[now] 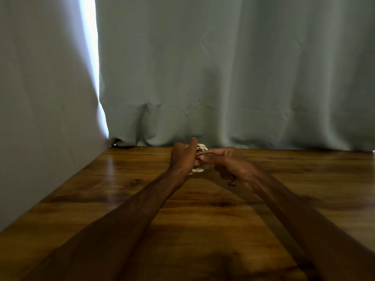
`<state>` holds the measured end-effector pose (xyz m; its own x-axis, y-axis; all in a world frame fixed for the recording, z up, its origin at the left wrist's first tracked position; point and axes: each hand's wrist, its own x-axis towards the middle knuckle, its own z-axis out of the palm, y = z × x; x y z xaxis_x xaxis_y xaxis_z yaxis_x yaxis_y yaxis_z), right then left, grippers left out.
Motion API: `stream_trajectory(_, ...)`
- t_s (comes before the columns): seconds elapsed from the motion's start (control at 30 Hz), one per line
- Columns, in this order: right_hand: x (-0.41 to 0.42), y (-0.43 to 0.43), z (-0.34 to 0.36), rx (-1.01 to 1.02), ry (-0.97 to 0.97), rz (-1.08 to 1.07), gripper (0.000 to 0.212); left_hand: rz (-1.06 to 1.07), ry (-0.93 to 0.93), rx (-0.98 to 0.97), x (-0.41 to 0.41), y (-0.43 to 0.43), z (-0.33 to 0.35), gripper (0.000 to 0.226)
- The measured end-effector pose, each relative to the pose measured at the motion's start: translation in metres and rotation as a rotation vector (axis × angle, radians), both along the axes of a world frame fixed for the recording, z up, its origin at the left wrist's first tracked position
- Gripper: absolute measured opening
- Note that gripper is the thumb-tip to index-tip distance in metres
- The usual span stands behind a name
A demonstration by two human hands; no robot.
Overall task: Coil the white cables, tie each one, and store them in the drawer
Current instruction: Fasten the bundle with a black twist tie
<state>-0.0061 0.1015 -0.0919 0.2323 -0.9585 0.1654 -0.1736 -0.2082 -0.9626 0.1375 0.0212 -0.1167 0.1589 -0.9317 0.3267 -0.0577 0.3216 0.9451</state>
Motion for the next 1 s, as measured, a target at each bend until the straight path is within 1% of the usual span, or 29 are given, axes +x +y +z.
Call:
stream_trajectory(0.17,-0.004,0.004,0.002,-0.008,-0.026,0.049,0.033,-0.069,-0.02,0.072,0.004,-0.001,0.0,0.034)
stream_trajectory(0.33,-0.006,-0.001,0.0,-0.034,-0.06,-0.054,0.024,-0.145,-0.053,0.099,0.0,0.007,0.001,0.034)
stream_trajectory(0.43,-0.01,-0.006,0.0,-0.076,-0.077,-0.118,0.019,-0.104,-0.095,0.08,-0.001,0.009,0.003,0.038)
stream_trajectory(0.53,-0.009,-0.005,0.0,-0.198,-0.019,-0.181,0.013,0.006,-0.194,0.086,0.0,0.01,0.005,0.042)
stream_trajectory(0.6,-0.008,-0.004,0.0,-0.341,0.061,-0.19,0.016,0.055,-0.251,0.097,0.002,0.009,0.006,0.042)
stream_trajectory(0.67,-0.007,-0.004,-0.002,-0.505,0.252,-0.231,0.02,0.075,-0.297,0.102,0.005,0.011,0.007,0.043)
stream_trajectory(0.73,-0.007,-0.007,-0.003,-0.652,0.463,-0.328,0.017,0.072,-0.355,0.101,0.007,0.011,0.007,0.043)
stream_trajectory(0.8,-0.007,-0.007,-0.002,-0.77,0.609,-0.406,0.014,0.07,-0.366,0.105,0.006,0.012,0.007,0.042)
stream_trajectory(0.9,-0.009,-0.007,-0.001,-0.832,0.707,-0.499,0.014,0.068,-0.338,0.119,0.004,0.013,0.01,0.041)
stream_trajectory(1.0,-0.008,-0.008,-0.003,-0.757,0.733,-0.548,0.013,0.069,-0.32,0.098,0.003,0.013,0.01,0.041)
